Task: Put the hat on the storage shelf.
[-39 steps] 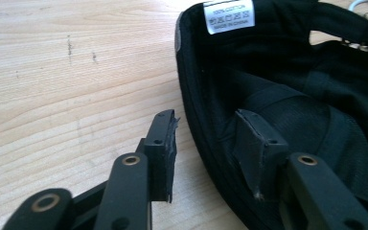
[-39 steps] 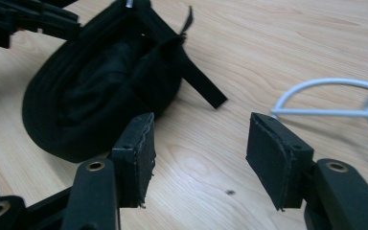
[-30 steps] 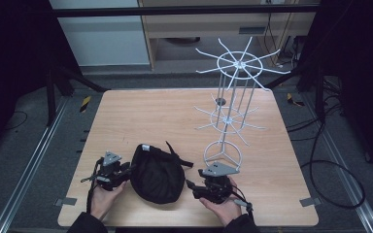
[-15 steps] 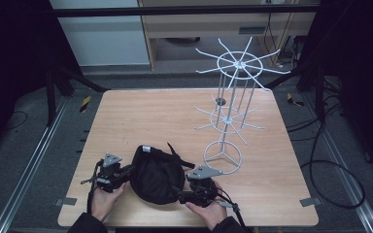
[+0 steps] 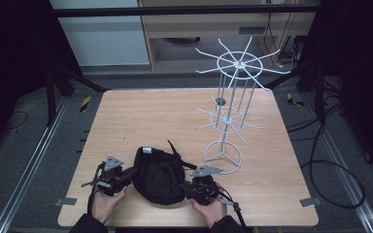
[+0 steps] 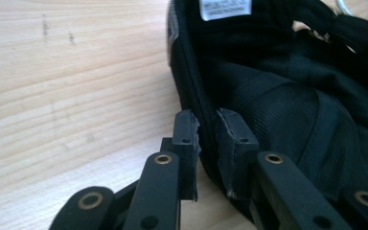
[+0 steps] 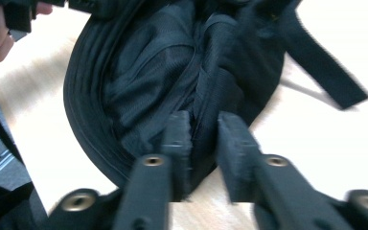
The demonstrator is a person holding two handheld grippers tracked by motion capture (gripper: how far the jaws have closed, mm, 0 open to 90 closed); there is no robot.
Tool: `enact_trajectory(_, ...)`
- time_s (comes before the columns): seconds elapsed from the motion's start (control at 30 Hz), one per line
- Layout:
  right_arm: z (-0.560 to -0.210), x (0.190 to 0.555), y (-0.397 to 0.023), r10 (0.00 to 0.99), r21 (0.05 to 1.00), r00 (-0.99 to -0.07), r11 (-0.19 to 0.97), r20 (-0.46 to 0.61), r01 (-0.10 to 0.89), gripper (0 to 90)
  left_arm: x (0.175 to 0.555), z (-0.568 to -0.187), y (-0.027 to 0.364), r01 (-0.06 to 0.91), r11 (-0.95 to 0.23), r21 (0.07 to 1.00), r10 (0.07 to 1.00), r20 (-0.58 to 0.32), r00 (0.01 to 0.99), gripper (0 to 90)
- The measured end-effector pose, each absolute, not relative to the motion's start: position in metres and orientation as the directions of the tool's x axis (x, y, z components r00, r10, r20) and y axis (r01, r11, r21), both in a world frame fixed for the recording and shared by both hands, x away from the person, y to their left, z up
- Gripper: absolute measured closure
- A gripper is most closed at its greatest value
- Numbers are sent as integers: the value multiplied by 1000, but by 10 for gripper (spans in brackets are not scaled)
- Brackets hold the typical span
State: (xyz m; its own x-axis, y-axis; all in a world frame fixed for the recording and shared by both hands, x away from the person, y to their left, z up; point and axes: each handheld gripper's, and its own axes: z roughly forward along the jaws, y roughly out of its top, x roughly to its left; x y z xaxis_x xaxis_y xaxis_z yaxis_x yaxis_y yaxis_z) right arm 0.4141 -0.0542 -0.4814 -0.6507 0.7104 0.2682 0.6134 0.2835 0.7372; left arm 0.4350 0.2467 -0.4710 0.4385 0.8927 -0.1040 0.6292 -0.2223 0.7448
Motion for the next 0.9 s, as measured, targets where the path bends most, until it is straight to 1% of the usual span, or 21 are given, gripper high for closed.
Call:
enact_trajectory(0.07,-478,415,-57,716,742,-646,276,265,611,820,433,-471,244,630,-229,742,887,-108,449,768)
enact_trajectory(0.13,-473,416,-62,721,764,-646,264,248,588,833,432,-472,241,630,-238,739,883,-104,457,764)
enact_trajectory(0.17,-467,416,-65,724,792,-652,254,225,555,836,431,-473,239,632,-243,736,881,-105,460,761)
enact_trajectory(0.2,-467,416,-65,724,792,-652,254,225,555,836,431,-474,238,634,-245,733,881,-106,462,761)
enact_trajectory(0.23,-459,415,-67,715,830,-671,244,196,502,837,432,-475,237,639,-250,727,879,-107,465,759)
enact_trajectory(0.27,-459,415,-67,715,830,-671,244,196,502,837,433,-476,236,643,-251,724,878,-110,467,759)
enact_trajectory(0.37,-449,411,-67,697,867,-698,236,163,438,839,434,-478,233,648,-249,720,877,-117,467,757)
enact_trajectory(0.43,-444,406,-62,667,890,-734,249,127,381,841,435,-478,230,644,-256,721,877,-108,468,758)
enact_trajectory(0.5,-444,403,-56,651,894,-751,264,111,361,842,436,-479,228,638,-259,725,877,-99,469,757)
enact_trajectory(0.6,-447,401,-52,637,891,-764,280,105,356,842,439,-479,228,629,-267,730,877,-86,473,756)
enact_trajectory(0.7,-451,401,-49,636,888,-765,286,104,359,842,442,-479,232,630,-256,733,877,-98,470,730)
enact_trajectory(0.77,-452,400,-50,647,887,-756,289,97,361,840,441,-475,237,626,-235,743,884,-104,456,672)
enact_trajectory(0.8,-452,400,-50,647,887,-756,289,97,361,840,441,-475,237,626,-235,743,884,-104,456,663)
enact_trajectory(0.83,-452,400,-50,650,886,-754,288,99,364,839,441,-471,239,611,-224,759,883,-107,457,663)
enact_trajectory(0.9,-454,400,-51,661,885,-743,279,105,372,838,437,-459,243,579,-199,791,881,-113,459,606)
